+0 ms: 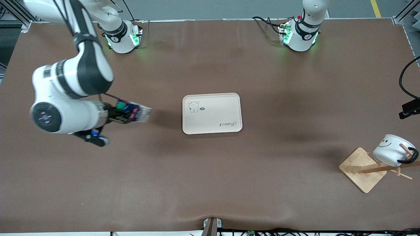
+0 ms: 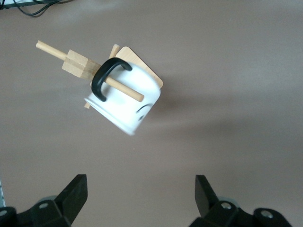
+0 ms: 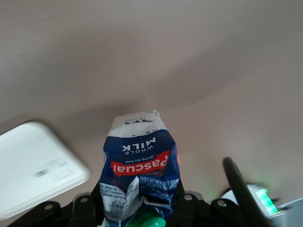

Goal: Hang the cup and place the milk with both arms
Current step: 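Lift the milk carton with the right gripper and carry it off the tray, then lower the milk carton onto the table with the right gripper while the left gripper withdraws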

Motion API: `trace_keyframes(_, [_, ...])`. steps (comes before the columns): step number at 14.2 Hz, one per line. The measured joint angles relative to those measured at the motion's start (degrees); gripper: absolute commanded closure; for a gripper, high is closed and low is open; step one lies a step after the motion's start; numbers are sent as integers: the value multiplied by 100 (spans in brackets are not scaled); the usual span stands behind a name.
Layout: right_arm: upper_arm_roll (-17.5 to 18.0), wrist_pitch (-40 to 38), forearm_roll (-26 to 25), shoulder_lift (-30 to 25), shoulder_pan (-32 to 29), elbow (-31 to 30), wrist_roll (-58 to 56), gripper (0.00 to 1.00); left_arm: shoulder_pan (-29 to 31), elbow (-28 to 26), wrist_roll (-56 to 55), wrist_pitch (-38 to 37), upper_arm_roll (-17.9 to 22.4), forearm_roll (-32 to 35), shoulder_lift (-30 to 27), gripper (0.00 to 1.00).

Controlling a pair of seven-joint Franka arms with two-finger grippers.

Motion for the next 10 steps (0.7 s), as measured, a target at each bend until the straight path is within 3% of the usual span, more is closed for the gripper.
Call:
trace_keyframes(3, [-21,212,-483,-64,-891,-383,-1532,100,-9,-2,-517,-316,-203,0,-297,0])
trace_keyframes(6, [-26,967,-810,-89,-1719,-864,-2826,100,-12,-10,-747,-473,-368,0,-477,0])
trace_keyframes(10, [5,1606,-822,-146,-1992,-1508,-3210,100,-13,-19,-747,-682,-488,-43,-495,0])
